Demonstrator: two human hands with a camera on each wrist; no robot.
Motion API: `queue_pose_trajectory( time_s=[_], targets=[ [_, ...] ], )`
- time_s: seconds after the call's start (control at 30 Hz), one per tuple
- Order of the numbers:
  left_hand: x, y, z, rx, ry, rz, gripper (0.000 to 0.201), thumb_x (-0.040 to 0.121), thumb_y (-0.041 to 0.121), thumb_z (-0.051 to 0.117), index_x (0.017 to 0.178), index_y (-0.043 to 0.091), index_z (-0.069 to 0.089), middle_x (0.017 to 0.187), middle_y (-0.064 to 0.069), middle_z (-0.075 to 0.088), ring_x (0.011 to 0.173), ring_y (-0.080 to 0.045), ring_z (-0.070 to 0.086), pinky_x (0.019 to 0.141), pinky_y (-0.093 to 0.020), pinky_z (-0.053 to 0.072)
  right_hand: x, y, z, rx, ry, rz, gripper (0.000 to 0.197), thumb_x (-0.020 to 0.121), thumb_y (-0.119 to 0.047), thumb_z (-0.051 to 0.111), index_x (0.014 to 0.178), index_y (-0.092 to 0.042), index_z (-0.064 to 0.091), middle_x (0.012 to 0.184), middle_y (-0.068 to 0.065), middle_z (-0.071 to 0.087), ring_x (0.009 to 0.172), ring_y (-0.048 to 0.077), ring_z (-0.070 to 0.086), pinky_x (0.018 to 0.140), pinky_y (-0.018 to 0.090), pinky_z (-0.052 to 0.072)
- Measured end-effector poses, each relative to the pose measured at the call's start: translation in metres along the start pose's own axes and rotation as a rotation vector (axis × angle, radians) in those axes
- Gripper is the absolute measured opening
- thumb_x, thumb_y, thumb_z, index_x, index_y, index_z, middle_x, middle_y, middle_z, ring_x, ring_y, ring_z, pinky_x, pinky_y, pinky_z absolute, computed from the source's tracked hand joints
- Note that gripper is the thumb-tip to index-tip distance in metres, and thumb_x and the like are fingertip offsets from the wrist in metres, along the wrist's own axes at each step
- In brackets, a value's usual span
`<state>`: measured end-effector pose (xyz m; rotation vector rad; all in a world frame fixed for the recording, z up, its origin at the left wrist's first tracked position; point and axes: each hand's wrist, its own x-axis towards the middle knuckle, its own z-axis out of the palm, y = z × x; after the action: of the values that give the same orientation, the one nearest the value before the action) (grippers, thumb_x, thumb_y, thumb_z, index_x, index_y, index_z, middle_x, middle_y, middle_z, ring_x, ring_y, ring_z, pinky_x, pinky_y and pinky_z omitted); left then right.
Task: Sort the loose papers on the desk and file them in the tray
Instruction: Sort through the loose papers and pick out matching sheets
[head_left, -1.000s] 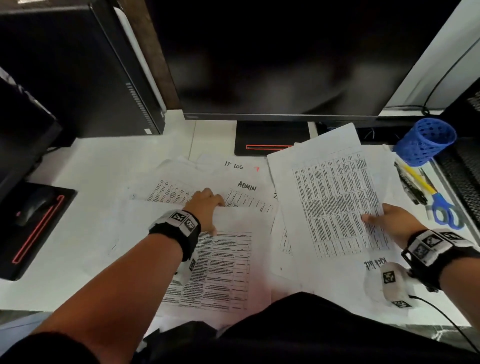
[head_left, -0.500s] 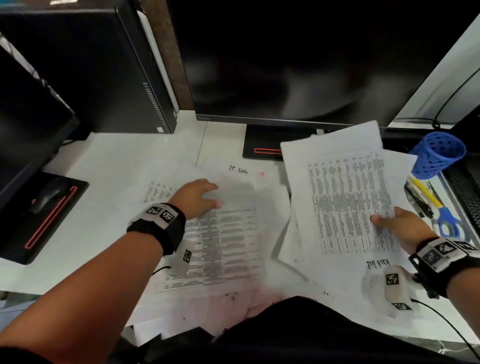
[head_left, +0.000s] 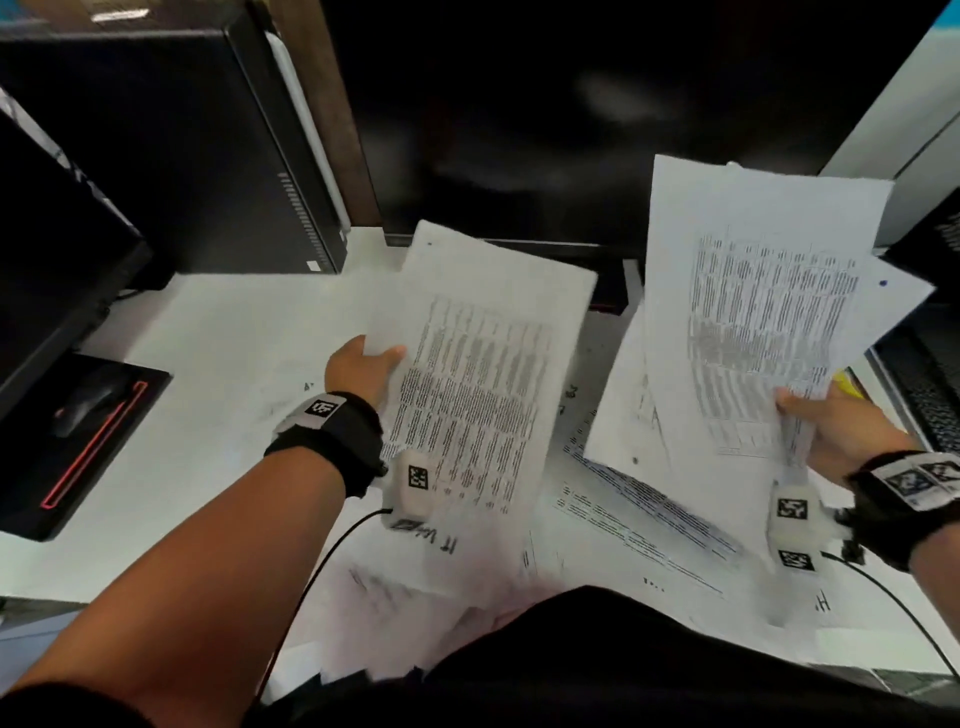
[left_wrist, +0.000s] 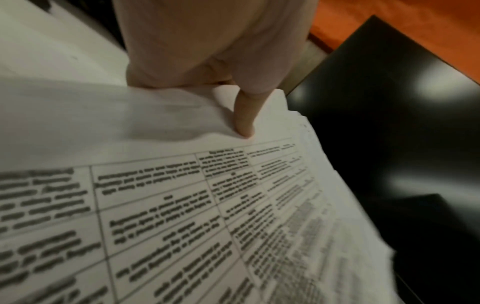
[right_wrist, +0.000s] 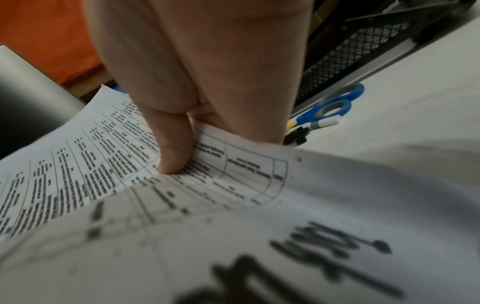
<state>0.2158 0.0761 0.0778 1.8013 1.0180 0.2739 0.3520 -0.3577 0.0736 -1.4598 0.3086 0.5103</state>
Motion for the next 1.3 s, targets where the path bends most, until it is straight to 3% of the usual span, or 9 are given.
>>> queue_pose_trajectory(
  time_s=[0.2, 0.3, 0.47, 0.63, 0.83, 0.97, 1.07, 1.17, 1.3],
  targets=[
    [-0.004, -0.015, 0.020, -0.039, -0.053, -0.187, 0.062, 0.085, 0.039, 0.065, 0.135, 0.006, 0.049, 0.134, -0.011, 0.055, 0.121, -0.030, 0.053, 0.105, -0.040, 0.041, -0.017, 0.015, 0.051, -0.057, -0.134, 0.089, 0.037, 0.085, -0.004, 0.061, 0.121, -0.002, 0.056, 0.094, 0.013, 0.073, 0.075, 0.019, 0.072, 0.067, 0.033, 0.060],
    [-0.020, -0.010, 0.032, -0.128, -0.096, -0.132, 0.048, 0.086, 0.035, 0.064, 0.126, 0.009, 0.057, 0.121, -0.006, 0.063, 0.112, -0.027, 0.058, 0.101, -0.041, 0.045, -0.023, 0.027, 0.079, -0.115, -0.239, 0.157, 0.084, 0.039, -0.025, 0.095, 0.112, -0.002, 0.061, 0.097, 0.013, 0.073, 0.085, 0.025, 0.072, 0.072, 0.039, 0.059],
    [-0.049, 0.005, 0.040, -0.404, -0.197, -0.059, 0.025, 0.088, 0.016, 0.066, 0.111, 0.010, 0.064, 0.099, -0.001, 0.070, 0.085, -0.012, 0.068, 0.077, -0.019, 0.055, -0.018, 0.038, 0.111, -0.276, -0.249, 0.271, 0.046, 0.079, -0.020, 0.072, 0.118, -0.003, 0.055, 0.113, 0.016, 0.068, 0.107, 0.033, 0.064, 0.102, 0.052, 0.043],
    [-0.061, 0.004, 0.034, -0.490, -0.289, -0.108, 0.010, 0.086, 0.022, 0.068, 0.096, 0.020, 0.070, 0.095, 0.008, 0.074, 0.097, -0.017, 0.066, 0.096, -0.035, 0.049, 0.031, 0.077, 0.092, -0.506, -0.147, 0.206, 0.122, 0.023, -0.070, 0.085, 0.123, -0.007, 0.055, 0.121, 0.012, 0.065, 0.107, 0.032, 0.063, 0.097, 0.054, 0.046],
    [-0.045, -0.040, -0.015, 0.025, 0.053, -0.174, 0.039, 0.082, 0.020, 0.067, 0.119, 0.025, 0.059, 0.121, 0.000, 0.055, 0.084, -0.016, 0.062, 0.067, -0.024, 0.056, -0.013, 0.045, 0.118, -0.891, -0.010, 0.177, 0.073, 0.089, -0.036, 0.061, 0.139, 0.009, 0.033, 0.143, 0.025, 0.041, 0.128, 0.039, 0.045, 0.106, 0.042, 0.037],
    [-0.050, -0.090, -0.057, 0.288, 0.144, -0.466, 0.064, 0.070, 0.027, 0.075, 0.127, 0.019, 0.048, 0.132, -0.016, 0.043, 0.114, -0.037, 0.050, 0.094, -0.041, 0.048, -0.009, 0.048, 0.114, -0.968, 0.035, 0.213, 0.079, 0.090, -0.034, 0.060, 0.146, 0.004, 0.019, 0.152, 0.021, 0.027, 0.138, 0.038, 0.031, 0.114, 0.042, 0.028],
    [-0.059, -0.120, -0.065, 0.126, 0.149, -0.567, 0.070, 0.071, 0.024, 0.080, 0.131, 0.007, 0.047, 0.129, -0.022, 0.051, 0.112, -0.039, 0.053, 0.079, -0.036, 0.049, -0.009, 0.053, 0.114, -1.014, 0.045, 0.255, 0.077, 0.089, -0.039, 0.060, 0.142, 0.006, 0.028, 0.144, 0.027, 0.039, 0.130, 0.041, 0.042, 0.110, 0.045, 0.035],
    [-0.068, -0.126, -0.055, -0.064, 0.046, -0.561, 0.058, 0.065, 0.024, 0.084, 0.113, 0.006, 0.057, 0.110, -0.022, 0.062, 0.103, -0.036, 0.059, 0.075, -0.041, 0.053, -0.008, 0.056, 0.116, -1.014, 0.043, 0.268, 0.059, 0.088, -0.040, 0.061, 0.117, 0.009, 0.049, 0.115, 0.038, 0.052, 0.128, 0.042, 0.044, 0.108, 0.045, 0.035],
    [-0.065, -0.121, -0.047, 0.261, -0.022, -0.382, 0.048, 0.084, 0.030, 0.068, 0.118, -0.002, 0.059, 0.121, -0.019, 0.062, 0.110, -0.036, 0.058, 0.092, -0.042, 0.049, -0.008, 0.053, 0.121, -1.006, 0.045, 0.263, 0.066, 0.089, -0.035, 0.062, 0.133, 0.009, 0.041, 0.137, 0.028, 0.047, 0.126, 0.041, 0.047, 0.105, 0.043, 0.037]
  ],
)
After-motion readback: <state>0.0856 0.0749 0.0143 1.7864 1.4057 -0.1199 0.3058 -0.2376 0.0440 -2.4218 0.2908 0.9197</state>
